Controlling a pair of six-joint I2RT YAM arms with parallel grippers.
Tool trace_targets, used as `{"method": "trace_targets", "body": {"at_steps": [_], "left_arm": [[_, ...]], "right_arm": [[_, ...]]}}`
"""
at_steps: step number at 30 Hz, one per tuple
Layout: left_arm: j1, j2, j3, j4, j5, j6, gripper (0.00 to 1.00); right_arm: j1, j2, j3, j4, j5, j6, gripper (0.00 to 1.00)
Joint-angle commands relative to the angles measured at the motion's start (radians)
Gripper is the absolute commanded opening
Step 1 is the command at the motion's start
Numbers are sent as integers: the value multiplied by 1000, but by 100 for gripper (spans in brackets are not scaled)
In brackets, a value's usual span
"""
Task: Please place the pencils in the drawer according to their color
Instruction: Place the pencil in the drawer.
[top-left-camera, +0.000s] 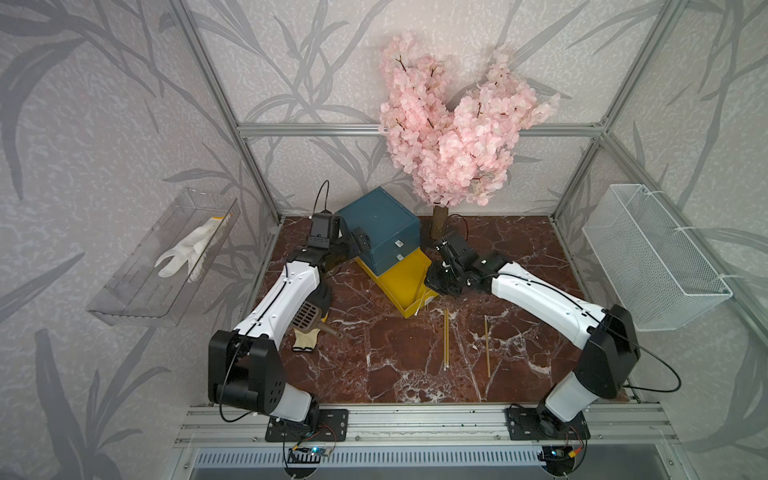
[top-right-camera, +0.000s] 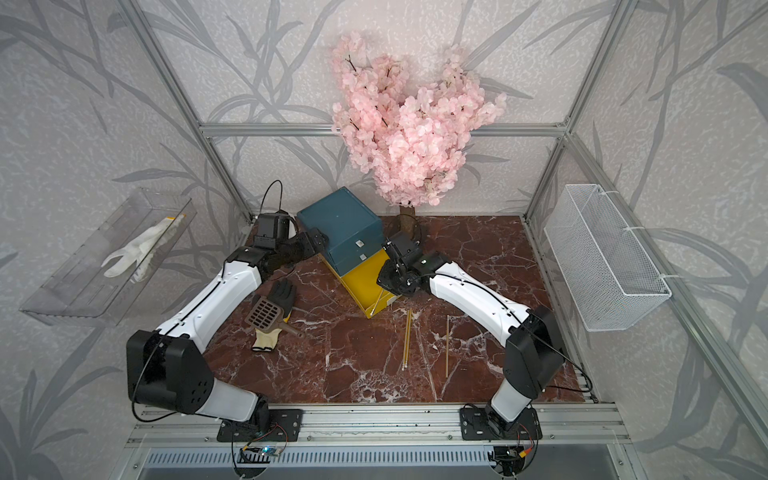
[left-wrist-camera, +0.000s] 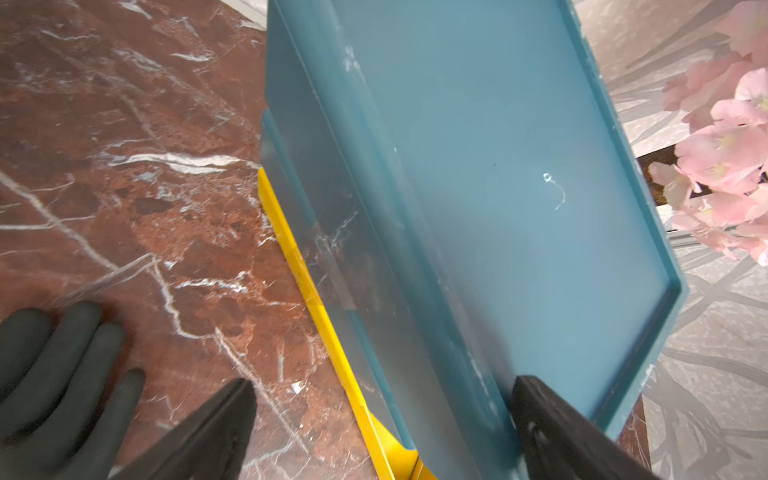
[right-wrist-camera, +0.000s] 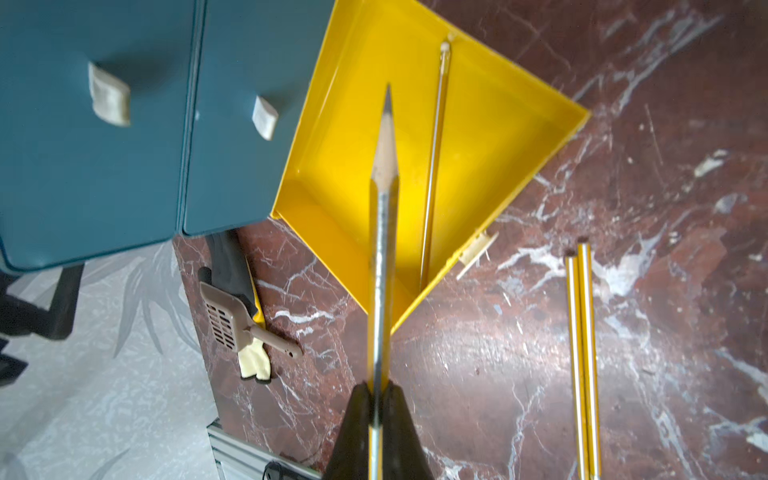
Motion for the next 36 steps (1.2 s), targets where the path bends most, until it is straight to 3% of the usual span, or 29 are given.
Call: {"method": "trace_targets", "body": {"at_steps": [1, 15, 20, 30, 33, 36], "left_arm": [[5, -39, 25, -139, -28, 2, 100], [6, -50, 113, -214, -26, -3, 100], [6, -91, 66, -213, -14, -27, 100], [-5, -209, -80, -197, 5, -124, 100], [-12, -230, -114, -190, 20, -162, 100], [-24, -239, -135, -189, 38, -190, 100]], "right_arm": [[-36, 69, 35, 25, 1, -42, 0], [-106, 300, 166, 121, -13, -144, 0], [-106, 386, 237, 98, -59, -167, 0], [-68, 421, 214, 76, -126, -197, 0], [-65, 422, 225, 47, -134, -203, 27], [-67, 400, 231, 10, -129, -220, 40]]}}
